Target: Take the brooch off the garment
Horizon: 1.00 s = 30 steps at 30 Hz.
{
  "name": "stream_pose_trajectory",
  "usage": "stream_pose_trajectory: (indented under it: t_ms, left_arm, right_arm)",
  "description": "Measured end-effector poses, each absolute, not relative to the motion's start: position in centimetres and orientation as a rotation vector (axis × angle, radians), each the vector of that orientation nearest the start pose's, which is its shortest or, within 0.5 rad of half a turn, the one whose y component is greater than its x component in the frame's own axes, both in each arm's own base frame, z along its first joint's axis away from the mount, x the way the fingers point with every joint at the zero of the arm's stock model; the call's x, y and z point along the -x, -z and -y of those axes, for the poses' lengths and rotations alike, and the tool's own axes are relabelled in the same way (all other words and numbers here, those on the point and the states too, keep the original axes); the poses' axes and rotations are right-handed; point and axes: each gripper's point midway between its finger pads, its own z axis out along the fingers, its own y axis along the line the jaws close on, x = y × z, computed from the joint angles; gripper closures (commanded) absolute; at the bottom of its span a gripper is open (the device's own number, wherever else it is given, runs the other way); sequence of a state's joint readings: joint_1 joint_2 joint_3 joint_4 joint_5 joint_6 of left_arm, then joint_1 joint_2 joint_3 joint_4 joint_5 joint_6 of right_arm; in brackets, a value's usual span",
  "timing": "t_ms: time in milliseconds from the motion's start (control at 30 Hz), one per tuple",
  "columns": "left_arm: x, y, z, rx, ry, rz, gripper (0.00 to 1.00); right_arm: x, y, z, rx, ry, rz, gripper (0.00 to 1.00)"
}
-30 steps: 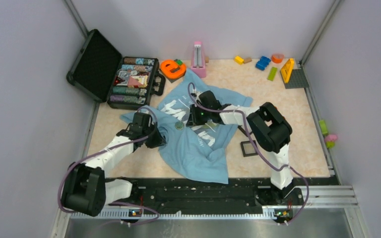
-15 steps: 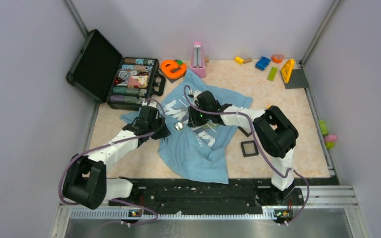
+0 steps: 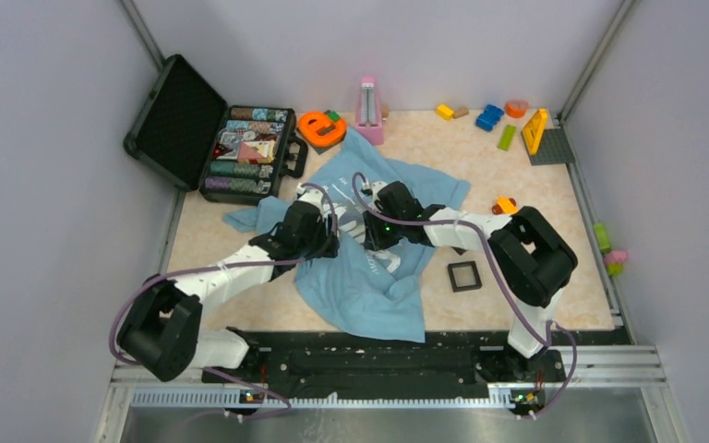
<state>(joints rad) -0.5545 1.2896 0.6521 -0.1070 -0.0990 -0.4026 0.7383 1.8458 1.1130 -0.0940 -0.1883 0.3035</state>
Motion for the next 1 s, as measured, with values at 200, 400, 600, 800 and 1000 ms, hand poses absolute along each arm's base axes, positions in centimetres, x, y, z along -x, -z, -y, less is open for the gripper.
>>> stream_pose_trajectory:
  t_ms: [200, 400, 600, 800, 1000]
  left_arm:
    - [-30.5, -7.3, 19.0, -0.158, 0.261, -2.343, 0.32]
    - [-30.9, -6.4, 19.4, -0.173, 0.198, -2.383, 0.31]
    - [-32.0, -5.8, 19.3, -0.157, 0.13, -2.416, 0.36]
    - [-32.3, -5.1, 18.8, -0.153, 0.072, -2.433, 0.36]
    - [-33.2, -4.6, 19.5, -0.157, 0.059, -2.452, 0.32]
  right_arm:
    - [-29.5, -3.9, -32.9, 0.605, -0.719, -2.422, 0.8]
    - [-29.2, -3.4, -32.6, 0.581, -0.734, -2.416, 0.8]
    - [-29.0, -3.9, -32.3, 0.567, -0.751, -2.383, 0.81]
    - [-29.5, -4.7, -32.4, 0.534, -0.769, -2.341, 0.82]
    - [-29.4, -4.2, -31.8, 0.511, -0.768, -2.352, 0.83]
